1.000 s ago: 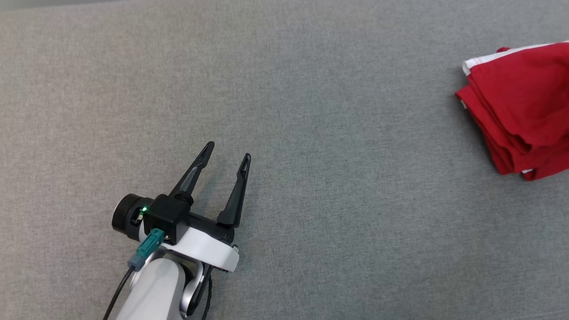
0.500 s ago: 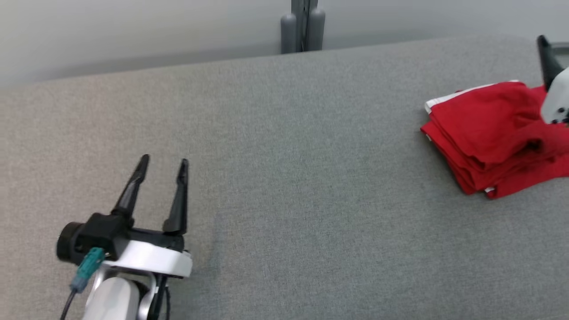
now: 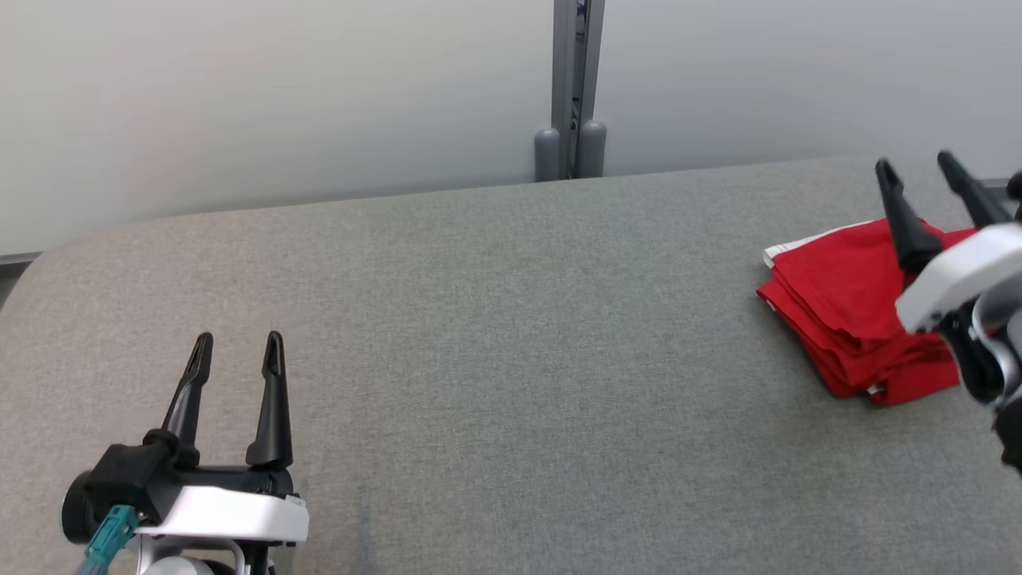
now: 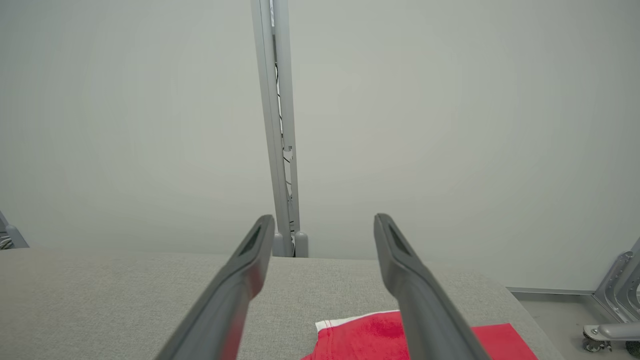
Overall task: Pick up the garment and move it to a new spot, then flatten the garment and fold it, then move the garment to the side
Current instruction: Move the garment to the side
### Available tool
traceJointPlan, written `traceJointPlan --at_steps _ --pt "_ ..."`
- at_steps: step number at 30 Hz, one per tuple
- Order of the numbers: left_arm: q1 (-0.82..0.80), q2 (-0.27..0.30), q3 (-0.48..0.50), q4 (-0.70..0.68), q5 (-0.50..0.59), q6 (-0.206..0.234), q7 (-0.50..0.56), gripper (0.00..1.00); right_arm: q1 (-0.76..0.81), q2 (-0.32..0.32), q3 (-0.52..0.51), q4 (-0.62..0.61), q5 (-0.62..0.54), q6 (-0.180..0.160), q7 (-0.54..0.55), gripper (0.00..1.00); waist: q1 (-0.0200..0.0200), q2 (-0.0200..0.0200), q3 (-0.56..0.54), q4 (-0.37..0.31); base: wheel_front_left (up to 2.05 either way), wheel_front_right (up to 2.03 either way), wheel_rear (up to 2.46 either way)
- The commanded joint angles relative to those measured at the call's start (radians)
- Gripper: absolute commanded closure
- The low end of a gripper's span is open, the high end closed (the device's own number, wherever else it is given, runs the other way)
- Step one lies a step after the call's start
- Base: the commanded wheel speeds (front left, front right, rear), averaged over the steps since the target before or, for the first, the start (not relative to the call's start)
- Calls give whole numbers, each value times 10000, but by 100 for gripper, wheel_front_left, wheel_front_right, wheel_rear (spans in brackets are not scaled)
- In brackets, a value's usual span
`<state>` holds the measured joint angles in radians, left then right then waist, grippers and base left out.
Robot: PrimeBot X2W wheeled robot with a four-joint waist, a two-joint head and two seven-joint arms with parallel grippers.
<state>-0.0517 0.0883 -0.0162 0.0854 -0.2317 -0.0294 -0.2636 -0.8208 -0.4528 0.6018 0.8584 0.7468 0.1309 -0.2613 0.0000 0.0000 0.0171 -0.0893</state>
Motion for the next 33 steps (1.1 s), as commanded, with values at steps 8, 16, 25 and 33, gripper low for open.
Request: traceJointPlan --at_steps 8,16,25,33 --pt "483 -187 110 269 -585 97 -8 0 3898 959 -3081 -3289 -2107 1 -44 0 0 0 -276 298 0 0 0" --pt "959 -308 95 162 -490 76 -2 0 6479 2244 -4703 -5164 -3701 1 -45 0 0 0 -325 504 0 0 0" --pt "950 -348 127 690 -108 176 -2 0 7465 2820 -5227 -5955 -4276 1 -46 0 0 0 -349 693 0 0 0" --pt "805 -355 49 1111 -5 63 -3 0 7560 3014 -5267 -6325 -4455 1 -46 0 0 0 -357 717 0 0 0"
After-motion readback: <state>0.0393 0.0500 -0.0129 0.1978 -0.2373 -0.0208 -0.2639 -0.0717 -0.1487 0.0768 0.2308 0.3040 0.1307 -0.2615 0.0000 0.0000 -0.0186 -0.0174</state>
